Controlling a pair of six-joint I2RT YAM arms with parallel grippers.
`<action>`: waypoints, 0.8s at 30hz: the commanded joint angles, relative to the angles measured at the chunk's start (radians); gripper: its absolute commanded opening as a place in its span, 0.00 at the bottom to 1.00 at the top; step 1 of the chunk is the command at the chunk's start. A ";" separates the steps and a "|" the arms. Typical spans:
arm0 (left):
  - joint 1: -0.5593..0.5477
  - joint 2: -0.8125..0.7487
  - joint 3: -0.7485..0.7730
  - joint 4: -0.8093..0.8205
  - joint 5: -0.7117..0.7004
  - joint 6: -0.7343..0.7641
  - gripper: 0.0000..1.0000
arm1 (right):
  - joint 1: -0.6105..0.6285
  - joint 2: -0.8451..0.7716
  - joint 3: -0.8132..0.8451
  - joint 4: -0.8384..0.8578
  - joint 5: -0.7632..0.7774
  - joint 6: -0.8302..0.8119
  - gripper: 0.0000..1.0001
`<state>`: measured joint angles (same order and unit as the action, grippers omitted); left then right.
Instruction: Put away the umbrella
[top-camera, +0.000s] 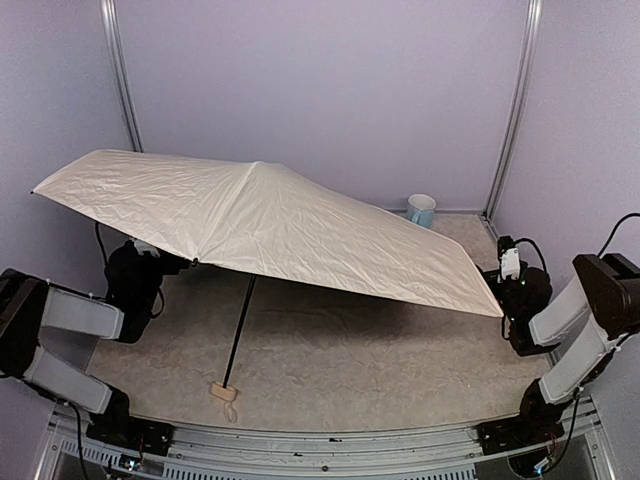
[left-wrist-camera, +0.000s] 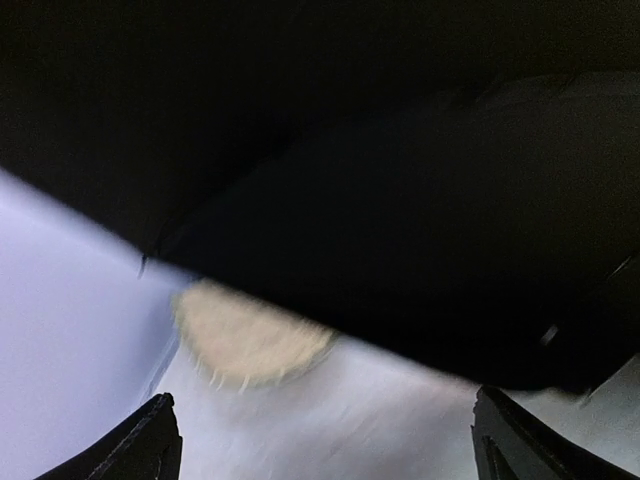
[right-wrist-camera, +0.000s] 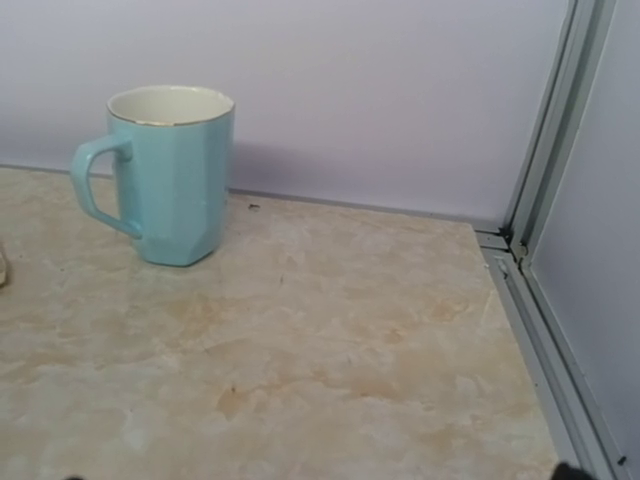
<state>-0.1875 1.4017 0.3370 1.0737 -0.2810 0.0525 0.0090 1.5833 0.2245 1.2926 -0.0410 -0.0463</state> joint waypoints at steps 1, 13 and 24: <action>-0.191 -0.137 0.032 -0.139 -0.222 0.062 0.97 | -0.014 -0.004 0.012 0.021 -0.006 0.011 1.00; -0.713 -0.300 0.117 -0.679 -0.112 -0.251 0.98 | -0.015 -0.004 0.012 0.023 -0.008 0.012 1.00; -0.684 -0.091 0.142 -0.685 -0.051 -0.311 0.69 | -0.015 -0.003 0.012 0.022 -0.007 0.011 1.00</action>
<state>-0.8829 1.2564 0.4416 0.4164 -0.3634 -0.2287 0.0051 1.5833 0.2245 1.2926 -0.0452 -0.0399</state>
